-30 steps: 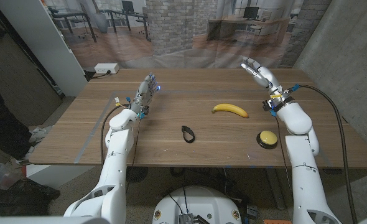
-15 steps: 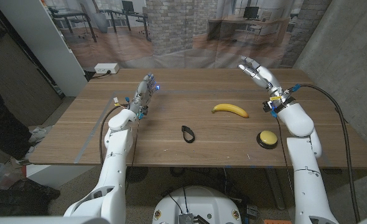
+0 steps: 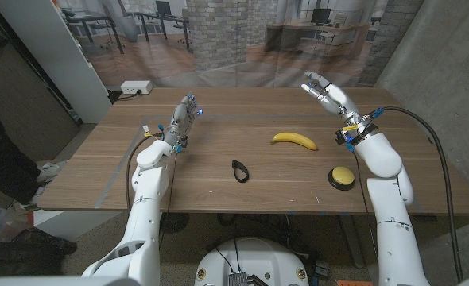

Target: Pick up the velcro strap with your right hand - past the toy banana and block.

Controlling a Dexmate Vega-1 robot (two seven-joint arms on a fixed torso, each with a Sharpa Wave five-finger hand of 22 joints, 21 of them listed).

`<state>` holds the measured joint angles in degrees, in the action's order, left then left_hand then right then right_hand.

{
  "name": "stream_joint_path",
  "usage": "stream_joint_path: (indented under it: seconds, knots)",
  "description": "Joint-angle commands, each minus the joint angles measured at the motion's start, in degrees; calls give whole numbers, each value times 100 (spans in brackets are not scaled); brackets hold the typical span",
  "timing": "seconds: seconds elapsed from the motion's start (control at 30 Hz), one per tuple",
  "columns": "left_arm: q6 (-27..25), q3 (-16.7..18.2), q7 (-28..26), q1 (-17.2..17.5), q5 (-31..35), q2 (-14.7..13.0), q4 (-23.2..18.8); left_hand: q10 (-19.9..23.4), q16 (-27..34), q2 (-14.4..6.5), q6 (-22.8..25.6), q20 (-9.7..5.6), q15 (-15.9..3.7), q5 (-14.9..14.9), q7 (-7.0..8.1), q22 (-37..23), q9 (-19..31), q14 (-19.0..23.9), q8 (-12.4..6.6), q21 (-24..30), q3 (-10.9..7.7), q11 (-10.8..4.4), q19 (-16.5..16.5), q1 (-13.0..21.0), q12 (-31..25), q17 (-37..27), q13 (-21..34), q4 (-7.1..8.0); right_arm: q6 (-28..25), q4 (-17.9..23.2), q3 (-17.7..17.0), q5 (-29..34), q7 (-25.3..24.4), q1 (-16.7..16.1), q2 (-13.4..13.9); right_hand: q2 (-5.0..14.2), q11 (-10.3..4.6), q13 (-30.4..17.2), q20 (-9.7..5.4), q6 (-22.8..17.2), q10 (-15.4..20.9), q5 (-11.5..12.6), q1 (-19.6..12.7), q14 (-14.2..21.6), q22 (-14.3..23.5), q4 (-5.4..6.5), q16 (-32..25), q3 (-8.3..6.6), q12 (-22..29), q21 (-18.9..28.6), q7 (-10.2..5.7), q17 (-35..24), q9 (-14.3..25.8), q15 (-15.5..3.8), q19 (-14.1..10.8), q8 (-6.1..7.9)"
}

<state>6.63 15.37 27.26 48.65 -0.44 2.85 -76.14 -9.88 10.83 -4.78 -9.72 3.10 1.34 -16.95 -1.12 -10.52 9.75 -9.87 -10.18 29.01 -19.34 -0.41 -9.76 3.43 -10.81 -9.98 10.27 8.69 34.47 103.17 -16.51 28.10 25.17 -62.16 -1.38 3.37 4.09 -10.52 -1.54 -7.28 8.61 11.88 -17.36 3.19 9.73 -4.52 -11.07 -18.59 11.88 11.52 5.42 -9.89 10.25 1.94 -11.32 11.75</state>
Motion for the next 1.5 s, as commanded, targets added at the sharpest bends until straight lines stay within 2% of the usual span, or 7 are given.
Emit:
stream_joint_path:
  seconds: [0.03, 0.43, 0.7, 1.2, 1.5]
  knots:
    - [-26, 6, -8, 73, -29, -8, -109, -888, 28, -229, -554, 18, 18, -40, -20, -30, 6, -1158, -23, -11, 28, 29, -761, 2, -24, -23, 25, 2, 102, 239, 21, 144, 4, -137, 6, -12, -1, -26, -13, -53, 64, 30, -54, 51, 14, -62, 2, -12, -2, -8, 3, -9, 30, -2, -43, 0]
    - [-22, 5, -32, 126, -64, 7, -180, -882, 28, -229, -555, 17, 18, -42, -31, -31, 6, -1157, -20, -27, 33, 19, -753, 3, -26, -23, 25, 1, 193, 478, 41, 308, 66, -265, 56, -23, -14, -27, -64, -81, 89, 34, -94, 72, 13, -108, 8, -17, -7, -14, 1, -8, 32, -12, -44, -3]
    - [-21, 12, -41, 153, -85, 6, -209, -879, 27, -230, -555, 17, 17, -43, -23, -31, 6, -1157, -18, -39, 37, 15, -749, 3, -27, -23, 25, 2, 300, 629, 53, 466, 38, -335, 73, -28, -28, -27, 24, -82, 100, 37, -123, 92, 15, -140, 11, -20, -13, -7, -8, -8, 33, -12, -69, -11]
    - [-22, 15, -48, 162, -99, -5, -204, -887, 25, -231, -555, 19, 20, -45, -24, -33, 6, -1160, -16, -61, 44, 27, -742, 3, -24, -23, 25, 2, 413, 837, 63, 825, 2, -439, 118, -30, -50, -28, 34, -98, 120, 39, -159, 112, 17, -177, 14, -26, -18, -2, -25, -7, 34, -26, -95, -15]
    - [-16, 22, -41, 161, -104, -14, -196, -885, 24, -230, -555, 16, 18, -45, -26, -33, 6, -1161, -15, -74, 48, 27, -740, 3, -24, -23, 25, 2, 411, 1144, 106, 1071, 63, -570, 122, -31, -53, -28, 23, -129, 138, 41, -188, 141, 18, -205, 10, -33, -19, 2, -36, -7, 35, -39, -115, -9]
